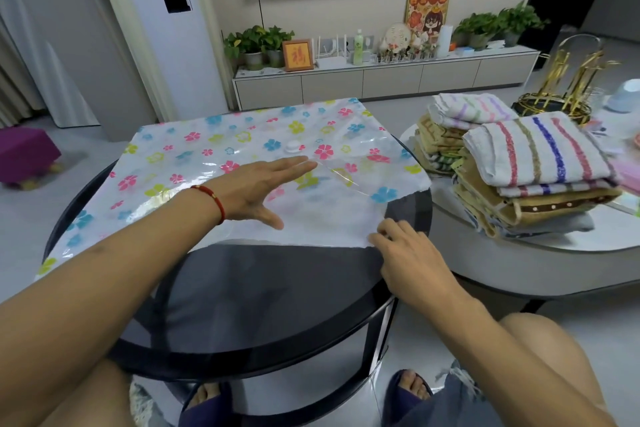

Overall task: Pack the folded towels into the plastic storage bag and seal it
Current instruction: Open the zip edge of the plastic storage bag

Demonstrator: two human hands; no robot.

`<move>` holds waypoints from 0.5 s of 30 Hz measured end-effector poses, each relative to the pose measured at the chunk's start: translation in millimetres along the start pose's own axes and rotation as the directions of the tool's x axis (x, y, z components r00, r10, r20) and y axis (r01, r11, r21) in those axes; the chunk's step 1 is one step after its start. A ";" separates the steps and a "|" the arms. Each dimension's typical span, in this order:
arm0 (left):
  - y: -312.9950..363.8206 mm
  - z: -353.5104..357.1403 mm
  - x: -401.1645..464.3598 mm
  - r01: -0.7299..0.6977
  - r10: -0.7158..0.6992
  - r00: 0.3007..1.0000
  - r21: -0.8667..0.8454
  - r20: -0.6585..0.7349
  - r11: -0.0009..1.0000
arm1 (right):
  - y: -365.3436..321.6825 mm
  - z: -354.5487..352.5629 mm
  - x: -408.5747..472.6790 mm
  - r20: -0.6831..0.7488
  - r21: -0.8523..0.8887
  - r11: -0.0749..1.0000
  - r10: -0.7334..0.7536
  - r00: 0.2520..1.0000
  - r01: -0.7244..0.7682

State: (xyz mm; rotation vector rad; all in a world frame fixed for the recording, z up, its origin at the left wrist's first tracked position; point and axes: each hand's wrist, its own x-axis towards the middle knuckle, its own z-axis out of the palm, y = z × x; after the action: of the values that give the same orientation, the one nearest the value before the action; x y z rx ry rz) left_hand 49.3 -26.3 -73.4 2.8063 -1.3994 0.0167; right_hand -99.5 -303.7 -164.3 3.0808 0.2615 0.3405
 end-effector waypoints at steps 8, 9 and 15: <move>7.9 6.6 -6.0 -0.019 0.019 0.999 0.020 -0.029 1.000 | -6.2 -24.1 6.0 -0.085 0.042 0.998 -0.045 0.995 0.049; 6.5 7.2 -7.3 -0.015 0.016 0.999 0.016 -0.036 1.000 | -3.3 -28.0 10.7 -0.102 0.039 0.999 -0.006 0.995 0.010; -10.7 -3.1 -6.7 0.028 -0.029 0.995 -0.013 -0.096 1.000 | 9.7 -13.9 -11.5 0.127 0.139 0.956 0.242 0.962 -0.259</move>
State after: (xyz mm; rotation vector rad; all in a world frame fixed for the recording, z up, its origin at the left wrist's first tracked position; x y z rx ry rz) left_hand 53.7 -14.5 -70.4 2.7752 -1.3351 0.1412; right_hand -112.1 -315.1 -152.7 3.2771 -0.1147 0.1632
